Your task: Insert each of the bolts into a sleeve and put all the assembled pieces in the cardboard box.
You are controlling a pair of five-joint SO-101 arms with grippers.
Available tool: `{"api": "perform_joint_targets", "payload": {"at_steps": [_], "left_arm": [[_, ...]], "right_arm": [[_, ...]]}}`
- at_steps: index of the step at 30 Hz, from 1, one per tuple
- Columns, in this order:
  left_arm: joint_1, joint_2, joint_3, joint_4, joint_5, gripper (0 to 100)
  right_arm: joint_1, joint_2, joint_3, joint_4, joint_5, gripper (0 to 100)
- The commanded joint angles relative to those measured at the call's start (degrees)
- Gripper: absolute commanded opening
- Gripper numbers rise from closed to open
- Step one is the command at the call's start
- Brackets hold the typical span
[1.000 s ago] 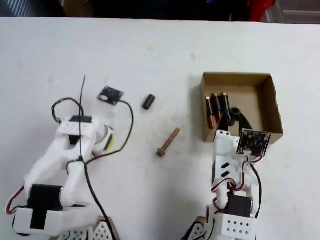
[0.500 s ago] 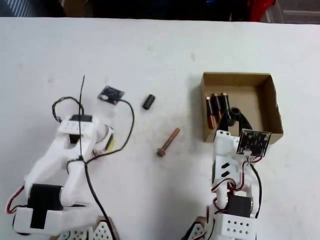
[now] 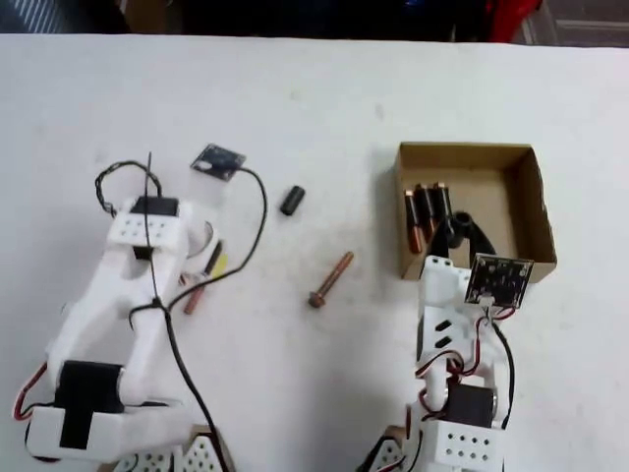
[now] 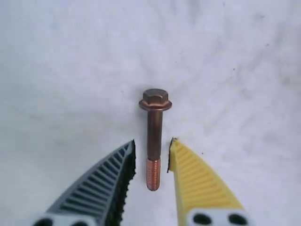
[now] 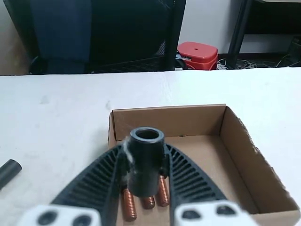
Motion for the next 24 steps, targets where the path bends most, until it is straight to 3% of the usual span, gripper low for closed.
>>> {"api": "perform_joint_targets", "payload": {"at_steps": [1,11,22,24], "left_arm": [[0.13,1.89,-4.04,0.53,0.09,15],[0.13,17.45,-16.88,5.71,0.09,14],[2.15,23.96,-18.29,4.22,0.35,14],[2.15,24.22,-18.20,2.81,0.44,10]], "right_arm": [[-0.22,-0.57,0.53,0.04,-0.18,1.7],[-0.22,-0.57,0.53,0.22,-0.18,1.7],[-0.13,-0.57,0.53,0.22,-0.18,1.7],[-0.13,-0.57,0.53,0.22,-0.18,1.7]]}}
